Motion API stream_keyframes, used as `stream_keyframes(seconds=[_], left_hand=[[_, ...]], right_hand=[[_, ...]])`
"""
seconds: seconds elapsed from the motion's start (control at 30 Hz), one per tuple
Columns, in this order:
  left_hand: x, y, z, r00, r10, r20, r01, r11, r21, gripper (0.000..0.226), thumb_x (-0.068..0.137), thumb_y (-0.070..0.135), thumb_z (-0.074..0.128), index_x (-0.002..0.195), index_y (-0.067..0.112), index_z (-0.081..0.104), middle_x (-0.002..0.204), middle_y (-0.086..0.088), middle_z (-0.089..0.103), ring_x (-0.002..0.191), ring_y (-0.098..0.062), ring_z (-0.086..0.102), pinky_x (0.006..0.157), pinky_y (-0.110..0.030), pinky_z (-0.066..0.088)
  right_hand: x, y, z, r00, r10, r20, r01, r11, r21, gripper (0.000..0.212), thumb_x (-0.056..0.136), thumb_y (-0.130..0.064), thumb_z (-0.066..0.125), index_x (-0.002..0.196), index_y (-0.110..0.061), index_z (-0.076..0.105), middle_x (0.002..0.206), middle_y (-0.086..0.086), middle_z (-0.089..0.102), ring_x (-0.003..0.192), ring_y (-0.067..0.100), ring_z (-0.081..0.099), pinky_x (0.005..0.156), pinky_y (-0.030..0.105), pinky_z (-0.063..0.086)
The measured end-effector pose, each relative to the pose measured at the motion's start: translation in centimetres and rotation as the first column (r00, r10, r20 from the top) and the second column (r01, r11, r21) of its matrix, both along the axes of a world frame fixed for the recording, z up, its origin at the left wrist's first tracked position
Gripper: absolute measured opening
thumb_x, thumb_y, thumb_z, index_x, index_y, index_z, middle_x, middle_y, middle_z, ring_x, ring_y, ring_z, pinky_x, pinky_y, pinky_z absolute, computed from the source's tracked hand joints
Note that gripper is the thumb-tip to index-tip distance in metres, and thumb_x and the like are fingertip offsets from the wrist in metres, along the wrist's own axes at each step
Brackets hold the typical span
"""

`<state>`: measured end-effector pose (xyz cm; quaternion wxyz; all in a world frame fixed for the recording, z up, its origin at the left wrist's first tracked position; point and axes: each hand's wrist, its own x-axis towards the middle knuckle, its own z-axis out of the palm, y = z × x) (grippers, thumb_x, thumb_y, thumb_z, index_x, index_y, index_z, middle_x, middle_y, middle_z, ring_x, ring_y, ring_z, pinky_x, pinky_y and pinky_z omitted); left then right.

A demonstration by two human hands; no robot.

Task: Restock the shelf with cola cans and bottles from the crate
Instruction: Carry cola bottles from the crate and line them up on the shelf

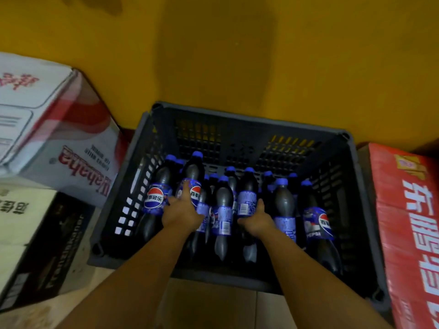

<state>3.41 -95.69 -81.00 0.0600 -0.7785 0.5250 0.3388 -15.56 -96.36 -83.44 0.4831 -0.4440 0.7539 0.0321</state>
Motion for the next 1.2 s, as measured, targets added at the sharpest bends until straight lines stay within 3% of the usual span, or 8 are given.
stream_keyframes(seconds=[0.17, 0.5, 0.67, 0.77, 0.87, 1.03, 1.13, 1.2], left_hand=[[-0.3, -0.2, -1.4, 0.970, -0.141, 0.198, 0.139, 0.990, 0.024, 0.116, 0.079, 0.039, 0.070, 0.145, 0.017, -0.023, 0.134, -0.026, 0.036, 0.115, -0.036, 0.049, 0.089, -0.039, 0.046], [0.4, -0.4, -2.1, 0.969, -0.166, 0.184, 0.167, 0.986, 0.013, 0.124, 0.075, 0.042, 0.073, 0.143, 0.020, -0.029, 0.129, -0.025, 0.044, 0.111, -0.032, 0.052, 0.087, -0.039, 0.048], [0.6, -0.5, -1.1, 0.999, 0.029, -0.036, -0.031, 0.997, -0.064, 0.107, 0.080, 0.035, 0.067, 0.149, 0.024, -0.014, 0.138, -0.020, 0.043, 0.127, -0.031, 0.043, 0.095, -0.039, 0.043], [1.1, -0.6, -1.0, 0.928, 0.261, -0.266, -0.282, 0.959, -0.040, 0.098, 0.072, 0.030, 0.069, 0.149, 0.031, 0.009, 0.130, -0.010, 0.053, 0.115, -0.031, 0.052, 0.096, -0.037, 0.045], [1.0, -0.7, -0.8, 0.827, 0.388, -0.406, -0.420, 0.907, 0.012, 0.095, 0.050, 0.035, 0.068, 0.138, 0.032, 0.033, 0.113, -0.006, 0.061, 0.100, -0.028, 0.058, 0.087, -0.039, 0.051], [0.7, -0.9, -1.3, 0.780, 0.431, -0.455, -0.468, 0.883, 0.034, 0.113, 0.041, 0.055, 0.079, 0.140, 0.026, 0.033, 0.122, -0.003, 0.058, 0.107, -0.027, 0.057, 0.095, -0.042, 0.047], [0.9, -0.9, -1.6, 0.775, 0.441, -0.453, -0.473, 0.880, 0.048, 0.109, 0.049, 0.047, 0.085, 0.140, 0.022, 0.032, 0.122, -0.004, 0.058, 0.107, -0.026, 0.057, 0.096, -0.043, 0.047], [1.0, -0.9, -1.7, 0.778, 0.443, -0.445, -0.472, 0.880, 0.050, 0.100, 0.054, 0.034, 0.086, 0.139, 0.020, 0.034, 0.118, -0.005, 0.059, 0.104, -0.026, 0.058, 0.094, -0.042, 0.049]], right_hand=[[0.1, -0.2, -2.8, 0.997, 0.079, -0.003, -0.078, 0.996, 0.053, 0.104, 0.083, -0.034, 0.063, 0.147, -0.021, -0.019, 0.138, 0.018, 0.048, 0.119, 0.031, 0.053, 0.102, 0.037, 0.041], [0.8, -1.4, -4.6, 0.997, 0.031, -0.075, -0.033, 0.999, -0.031, 0.108, 0.085, -0.048, 0.060, 0.144, -0.019, -0.026, 0.147, 0.020, 0.034, 0.126, 0.036, 0.045, 0.102, 0.042, 0.040], [0.1, -1.4, -4.1, 0.996, -0.087, -0.018, 0.085, 0.993, -0.087, 0.101, 0.083, -0.038, 0.065, 0.149, -0.014, -0.007, 0.140, 0.020, 0.044, 0.123, 0.035, 0.049, 0.100, 0.037, 0.040], [-0.3, -1.6, -3.8, 0.961, -0.261, 0.088, 0.269, 0.957, -0.107, 0.085, 0.081, -0.033, 0.067, 0.145, -0.011, 0.016, 0.133, 0.021, 0.049, 0.116, 0.035, 0.053, 0.093, 0.036, 0.042], [-0.1, -2.0, -3.7, 0.936, -0.333, 0.117, 0.343, 0.936, -0.082, 0.080, 0.080, -0.030, 0.067, 0.142, -0.009, 0.021, 0.129, 0.020, 0.051, 0.111, 0.035, 0.055, 0.090, 0.036, 0.045], [0.9, -1.9, -3.6, 0.959, -0.281, 0.046, 0.284, 0.957, -0.064, 0.072, 0.083, -0.037, 0.061, 0.135, -0.008, 0.021, 0.129, 0.022, 0.049, 0.111, 0.037, 0.054, 0.086, 0.034, 0.043], [1.1, -1.8, -3.5, 0.973, -0.228, 0.025, 0.229, 0.970, -0.076, 0.088, 0.074, -0.047, 0.072, 0.133, -0.008, 0.020, 0.131, 0.021, 0.047, 0.112, 0.037, 0.054, 0.087, 0.040, 0.047], [0.9, -2.0, -3.5, 0.970, -0.240, 0.031, 0.242, 0.967, -0.080, 0.092, 0.071, -0.040, 0.078, 0.133, -0.004, 0.020, 0.131, 0.021, 0.049, 0.112, 0.036, 0.055, 0.085, 0.038, 0.047]])
